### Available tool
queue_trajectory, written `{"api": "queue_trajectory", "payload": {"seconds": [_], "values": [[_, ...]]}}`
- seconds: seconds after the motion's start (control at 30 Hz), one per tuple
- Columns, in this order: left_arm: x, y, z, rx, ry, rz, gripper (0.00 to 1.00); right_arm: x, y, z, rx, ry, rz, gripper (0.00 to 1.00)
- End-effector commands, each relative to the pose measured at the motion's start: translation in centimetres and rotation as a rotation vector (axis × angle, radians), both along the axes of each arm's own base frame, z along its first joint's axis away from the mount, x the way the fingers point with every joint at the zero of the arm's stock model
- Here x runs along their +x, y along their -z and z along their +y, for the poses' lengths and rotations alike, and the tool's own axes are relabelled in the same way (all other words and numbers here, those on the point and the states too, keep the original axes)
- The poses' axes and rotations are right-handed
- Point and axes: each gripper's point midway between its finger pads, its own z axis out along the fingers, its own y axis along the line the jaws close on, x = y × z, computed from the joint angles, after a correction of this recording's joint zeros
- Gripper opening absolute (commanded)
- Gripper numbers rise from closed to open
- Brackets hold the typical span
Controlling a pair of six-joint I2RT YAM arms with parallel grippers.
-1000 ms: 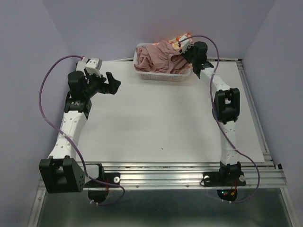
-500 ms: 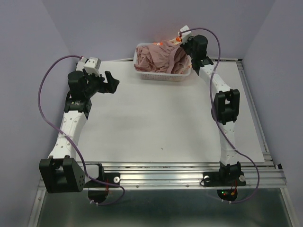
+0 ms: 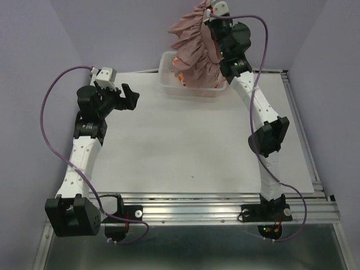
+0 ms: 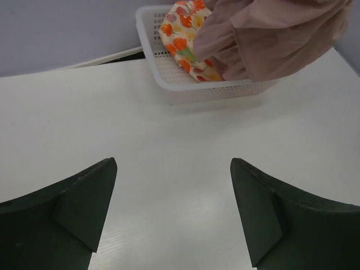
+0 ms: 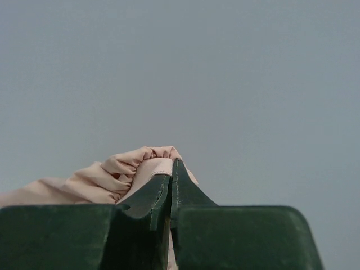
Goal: Fold and stack the skirts
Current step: Move the skirt to the center of the board
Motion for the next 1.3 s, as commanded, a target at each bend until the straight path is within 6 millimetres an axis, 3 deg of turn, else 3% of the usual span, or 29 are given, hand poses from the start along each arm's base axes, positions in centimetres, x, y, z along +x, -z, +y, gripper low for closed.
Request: {"api": "queue_trajectory", "payload": {"seconds": [0.0, 0.03, 0.07, 0.1, 0.13, 0.17, 0.23, 0.27, 0.3, 0.33, 0.37, 0.4, 0.47, 0.5, 0.53, 0.57, 0.6, 0.7, 0.73, 0.87, 0.93, 1.0, 1.03, 1.07, 1.1, 1.17, 1.27], "values": [[-1.4, -4.6, -0.3, 0.015, 0.024, -0.155, 0.94, -9.8, -12.3, -2.4, 0.155, -0.021, -0.29, 0.01], [-1.6, -4.8, -0.4, 0.018, 0.032, -0.163, 0.94, -10.7, -12.8, -1.9, 0.157, -0.042, -0.293, 0.01], [-1.8, -4.9, -0.5, 0.023, 0.04, -0.17, 0.94, -13.0, -14.5, -2.4, 0.175, -0.059, -0.318, 0.01], [-2.4, -5.3, -0.7, 0.031, 0.056, -0.186, 0.94, -13.1, -13.4, -1.0, 0.179, -0.097, -0.281, 0.01], [-2.7, -5.5, -0.8, 0.042, 0.069, -0.197, 0.94, -13.6, -13.5, -1.0, 0.181, -0.115, -0.27, 0.01], [-3.4, -6.0, -0.9, 0.062, 0.084, -0.218, 0.94, -15.7, -14.6, -0.9, 0.187, -0.163, -0.274, 0.01], [-4.2, -6.3, -1.2, 0.085, 0.109, -0.242, 0.94, -16.8, -14.0, -0.3, 0.19, -0.243, -0.224, 0.01], [-4.6, -6.6, -1.3, 0.09, 0.118, -0.253, 0.94, -16.2, -11.5, 1.1, 0.143, -0.29, -0.157, 0.01], [-5.5, -7.1, -1.6, 0.094, 0.136, -0.27, 0.94, -18.9, -12.0, 1.6, 0.114, -0.383, -0.151, 0.01], [-6.0, -7.4, -1.8, 0.093, 0.15, -0.279, 0.94, -19.6, -10.9, 2.1, 0.089, -0.427, -0.127, 0.01], [-6.5, -7.4, -2.0, 0.093, 0.164, -0.275, 0.94, -19.4, -6.4, 4.5, 0.02, -0.51, -0.032, 0.01], [-7.2, -7.9, -2.2, 0.09, 0.175, -0.288, 0.94, -21.6, -6.5, 4.0, 0.0, -0.547, -0.035, 0.01], [-7.7, -8.2, -2.2, 0.077, 0.172, -0.279, 0.94, -22.7, -2.7, 5.4, -0.044, -0.62, 0.054, 0.01], [-8.0, -8.3, -2.2, 0.067, 0.168, -0.267, 0.94, -22.8, 2.1, 6.9, -0.091, -0.667, 0.156, 0.01], [-8.3, -7.9, -2.1, 0.061, 0.167, -0.242, 0.94, -23.8, 3.2, 7.0, -0.108, -0.689, 0.181, 0.01], [-8.5, -7.4, -2.2, 0.054, 0.168, -0.221, 0.94, -24.1, 5.6, 7.6, -0.124, -0.711, 0.237, 0.01], [-8.4, -7.0, -2.1, 0.05, 0.167, -0.206, 0.94, -24.4, 9.7, 8.3, -0.148, -0.733, 0.321, 0.01], [-8.3, -5.0, -2.5, 0.071, 0.207, -0.131, 0.94, -26.2, 16.0, 10.5, -0.209, -0.819, 0.439, 0.01], [-8.3, -4.3, -2.7, 0.072, 0.23, -0.109, 0.94, -26.7, 19.3, 11.1, -0.232, -0.841, 0.503, 0.01], [-8.0, -1.3, -2.7, 0.107, 0.302, -0.026, 0.92, -29.6, 26.3, 15.2, -0.303, -0.969, 0.646, 0.01], [-7.8, 0.0, -2.6, 0.116, 0.338, 0.003, 0.92, -30.6, 28.2, 17.0, -0.313, -1.01, 0.684, 0.02], [-6.9, 1.5, -1.0, 0.116, 0.318, 0.049, 0.91, -32.2, 30.2, 19.5, -0.338, -1.066, 0.717, 0.14], [-7.0, 1.9, -0.7, 0.097, 0.345, 0.066, 0.91, -32.7, 30.7, 20.4, -0.351, -1.082, 0.726, 0.39], [-6.4, 3.0, 1.1, 0.082, 0.321, 0.111, 0.91, -33.4, 31.2, 21.9, -0.367, -1.098, 0.737, 0.52], [-6.4, 3.2, 1.3, 0.06, 0.346, 0.119, 0.91, -33.6, 31.2, 22.6, -0.366, -1.1, 0.75, 0.71], [-6.1, 4.1, 2.2, 0.063, 0.355, 0.158, 0.91, -33.1, 30.7, 23.4, -0.355, -1.087, 0.758, 0.81], [-6.3, 5.8, 2.7, 0.141, 0.427, 0.193, 0.91, -30.3, 29.4, 23.7, -0.371, -0.963, 0.763, 1.0]]}}
